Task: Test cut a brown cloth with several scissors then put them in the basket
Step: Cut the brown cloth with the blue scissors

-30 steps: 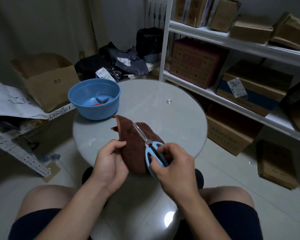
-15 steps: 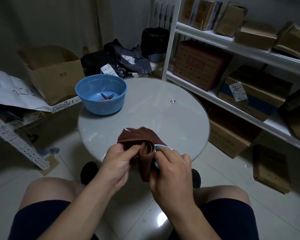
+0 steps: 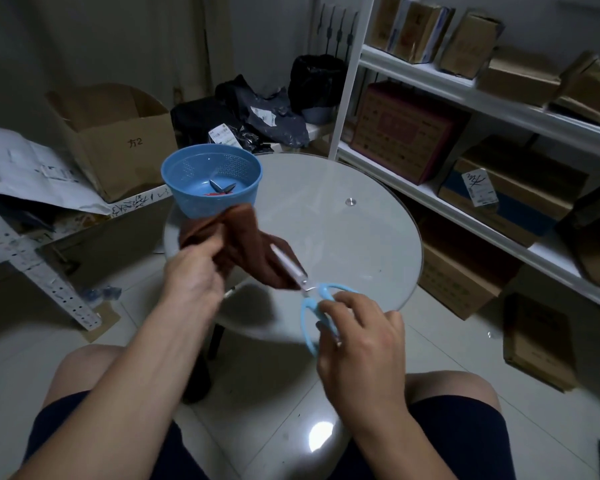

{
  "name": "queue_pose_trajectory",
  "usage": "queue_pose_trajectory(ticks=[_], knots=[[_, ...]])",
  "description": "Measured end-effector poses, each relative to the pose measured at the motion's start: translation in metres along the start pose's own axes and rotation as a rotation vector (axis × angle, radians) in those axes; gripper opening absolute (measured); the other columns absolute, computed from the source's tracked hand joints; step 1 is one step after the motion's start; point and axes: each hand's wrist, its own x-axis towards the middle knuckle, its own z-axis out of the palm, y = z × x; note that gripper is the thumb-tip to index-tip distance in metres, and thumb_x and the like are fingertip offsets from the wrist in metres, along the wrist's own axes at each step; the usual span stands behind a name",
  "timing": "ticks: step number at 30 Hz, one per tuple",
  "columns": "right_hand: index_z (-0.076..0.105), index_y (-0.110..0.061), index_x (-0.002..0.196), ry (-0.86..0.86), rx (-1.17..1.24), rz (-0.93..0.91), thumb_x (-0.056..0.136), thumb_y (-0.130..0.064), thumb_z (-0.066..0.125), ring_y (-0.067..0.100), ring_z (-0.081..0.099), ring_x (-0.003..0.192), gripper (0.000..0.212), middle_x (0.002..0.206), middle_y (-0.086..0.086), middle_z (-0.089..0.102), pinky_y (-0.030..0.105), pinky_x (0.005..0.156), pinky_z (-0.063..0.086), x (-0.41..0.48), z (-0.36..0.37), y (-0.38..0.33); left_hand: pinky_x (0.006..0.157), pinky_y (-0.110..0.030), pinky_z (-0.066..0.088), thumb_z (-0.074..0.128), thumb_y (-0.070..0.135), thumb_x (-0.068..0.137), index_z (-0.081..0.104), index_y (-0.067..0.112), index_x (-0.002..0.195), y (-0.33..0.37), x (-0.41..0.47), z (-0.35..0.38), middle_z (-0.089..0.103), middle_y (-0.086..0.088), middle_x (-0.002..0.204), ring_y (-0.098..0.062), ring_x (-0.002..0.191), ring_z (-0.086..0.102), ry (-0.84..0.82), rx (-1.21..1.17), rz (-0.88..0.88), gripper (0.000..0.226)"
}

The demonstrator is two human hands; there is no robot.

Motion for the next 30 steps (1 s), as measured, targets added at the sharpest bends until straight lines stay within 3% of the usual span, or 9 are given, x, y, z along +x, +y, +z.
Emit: queue_pose_trajectory(ticks=[3,5,8,11,14,16,20,26,30], knots=[[0.068,-0.031,0.092,-0.035,0.415,0.475,0.071,-0.023,0.090,0.014,0.064,0.075,0.032,0.092,-0.013,0.070,0.042,0.066,0.056,0.007,-0.008,0.003,0.068,-0.026,0.060,0.061,0.002,0.086,0.078,0.013,0.089,0.005,-0.005,-0.008,0.079,-0.001,0.088,-0.013,0.079,0.074,-0.211,0.136,0.023,0.020],[0.065,-0.025,0.090,-0.105,0.780,0.727,0.061,-0.036,0.095,0.016,0.063,0.066,0.043,0.086,-0.007,0.069,0.031,0.060,0.060,0.018,-0.010,-0.001,0.075,-0.027,0.060,0.060,0.005,0.083,0.071,0.010,0.100,-0.006,-0.019,-0.012,0.078,-0.002,0.089,-0.014,0.081,0.074,-0.351,0.199,-0.011,0.022],[0.061,-0.011,0.093,-0.240,1.205,0.812,0.052,-0.061,0.086,0.019,0.052,0.062,0.069,0.080,0.010,0.066,0.022,0.058,0.049,0.029,-0.008,-0.004,0.083,-0.028,0.057,0.070,0.014,0.074,0.066,0.004,0.111,-0.019,-0.033,-0.016,0.076,-0.008,0.097,-0.017,0.088,0.071,-0.466,0.202,-0.047,0.038],[0.055,-0.001,0.097,-0.428,1.737,0.771,0.080,-0.072,0.061,0.030,0.044,0.069,0.074,0.076,0.022,0.058,0.038,0.072,0.036,0.027,-0.007,0.000,0.081,-0.026,0.057,0.063,0.010,0.083,0.068,0.003,0.109,-0.024,-0.043,-0.012,0.075,-0.010,0.098,-0.017,0.088,0.070,-0.513,0.269,-0.051,0.027],[0.044,-0.007,0.098,-0.641,2.094,0.735,0.085,-0.077,0.051,0.031,0.036,0.071,0.072,0.081,0.021,0.051,0.040,0.071,0.028,0.022,-0.007,0.004,0.091,-0.035,0.055,0.059,0.002,0.089,0.065,-0.003,0.114,-0.025,-0.052,-0.007,0.071,-0.021,0.107,-0.025,0.096,0.068,-0.530,0.316,-0.072,0.027],[0.041,-0.004,0.109,-0.707,2.134,0.699,0.084,-0.081,0.045,0.031,0.033,0.071,0.082,0.085,0.022,0.047,0.040,0.070,0.024,0.019,-0.003,0.004,0.095,-0.041,0.053,0.059,0.001,0.090,0.062,-0.006,0.119,-0.026,-0.058,-0.004,0.068,-0.027,0.111,-0.031,0.098,0.066,-0.536,0.351,-0.108,0.030],[0.045,-0.003,0.130,-0.723,2.136,0.629,0.091,-0.078,0.032,0.031,0.032,0.073,0.086,0.095,0.022,0.039,0.045,0.065,0.008,0.018,0.003,-0.001,0.072,-0.033,0.058,0.065,0.000,0.081,0.070,-0.001,0.099,-0.030,-0.065,0.003,0.071,-0.016,0.084,-0.024,0.074,0.067,-0.514,0.328,-0.138,0.019],[0.044,-0.003,0.122,-0.827,2.086,0.678,0.089,-0.080,0.040,0.031,0.033,0.070,0.084,0.088,0.022,0.038,0.043,0.063,0.007,0.013,0.010,-0.004,0.045,-0.034,0.055,0.071,0.005,0.069,0.073,-0.001,0.073,-0.028,-0.066,0.009,0.063,-0.020,0.064,-0.029,0.047,0.060,-0.459,0.337,-0.182,0.008],[0.040,-0.006,0.121,-0.873,2.078,0.737,0.088,-0.081,0.041,0.028,0.031,0.069,0.082,0.085,0.019,0.041,0.040,0.064,0.010,0.007,0.010,-0.002,0.052,-0.033,0.058,0.066,-0.006,0.075,0.071,-0.002,0.082,-0.026,-0.055,0.008,0.071,-0.016,0.068,-0.024,0.055,0.068,-0.344,0.312,-0.151,0.009]])
